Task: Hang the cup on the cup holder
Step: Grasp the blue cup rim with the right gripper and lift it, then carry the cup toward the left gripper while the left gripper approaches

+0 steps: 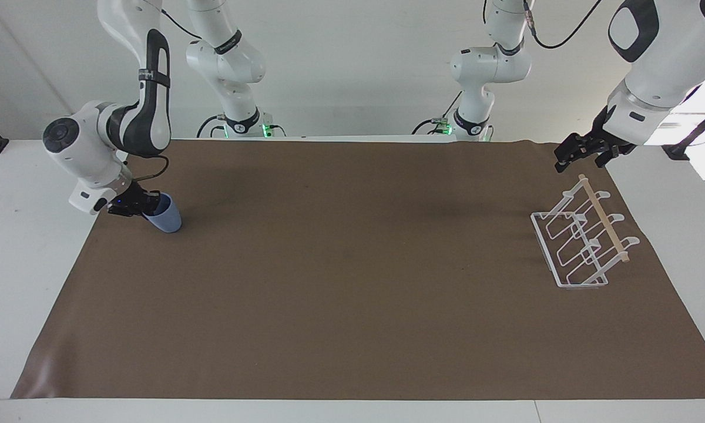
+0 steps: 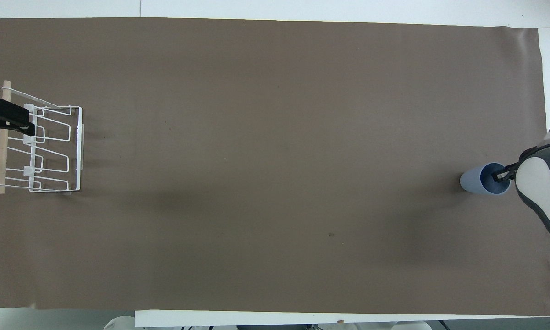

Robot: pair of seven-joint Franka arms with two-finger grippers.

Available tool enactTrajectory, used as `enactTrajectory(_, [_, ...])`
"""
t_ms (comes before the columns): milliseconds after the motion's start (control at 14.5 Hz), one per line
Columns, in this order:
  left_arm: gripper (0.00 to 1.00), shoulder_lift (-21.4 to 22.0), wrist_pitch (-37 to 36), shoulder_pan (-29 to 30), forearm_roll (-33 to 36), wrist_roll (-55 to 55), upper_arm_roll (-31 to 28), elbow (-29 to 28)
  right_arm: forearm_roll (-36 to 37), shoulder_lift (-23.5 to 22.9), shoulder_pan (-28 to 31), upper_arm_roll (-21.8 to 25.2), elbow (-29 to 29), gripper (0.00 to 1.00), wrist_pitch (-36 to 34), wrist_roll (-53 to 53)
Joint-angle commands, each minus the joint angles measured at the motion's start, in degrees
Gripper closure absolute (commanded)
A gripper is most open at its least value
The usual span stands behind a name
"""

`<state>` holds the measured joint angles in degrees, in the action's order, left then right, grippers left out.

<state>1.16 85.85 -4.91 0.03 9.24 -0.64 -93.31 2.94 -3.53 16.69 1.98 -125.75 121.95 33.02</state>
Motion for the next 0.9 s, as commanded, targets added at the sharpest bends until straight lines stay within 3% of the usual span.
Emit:
enactTrajectory(0, [0.00, 2.62, -0.25, -0.19, -0.38, 4.89, -0.24, -3.19, -1.01, 0.19, 0.10, -0.13, 3.21, 1.00, -3.80, 1.69])
enactTrajectory(138, [0.00, 2.80, -0.07, -0.37, -0.38, 10.07, -0.15, -3.37, -2.58, 0.36, -0.16, -0.57, 8.92, 1.00, -11.96, 2.22])
enactTrajectory(346, [0.00, 3.85, 0.80, -2.72, -0.38, 22.96, 0.55, -5.47, -15.64, 1.06, -0.16, -0.57, 13.15, 1.00, -21.29, 2.93])
enactTrajectory(553, [0.00, 4.55, 4.48, -6.33, -1.86, 38.86, 0.82, -7.58, -29.09, 1.68, -0.34, -0.75, 13.60, 1.00, -26.93, 0.56])
enactTrajectory(830, [0.00, 4.56, 10.55, -12.04, -7.22, 59.45, 0.82, -7.67, -42.20, 1.94, -5.60, -2.15, 13.25, 1.00, -29.32, -1.19])
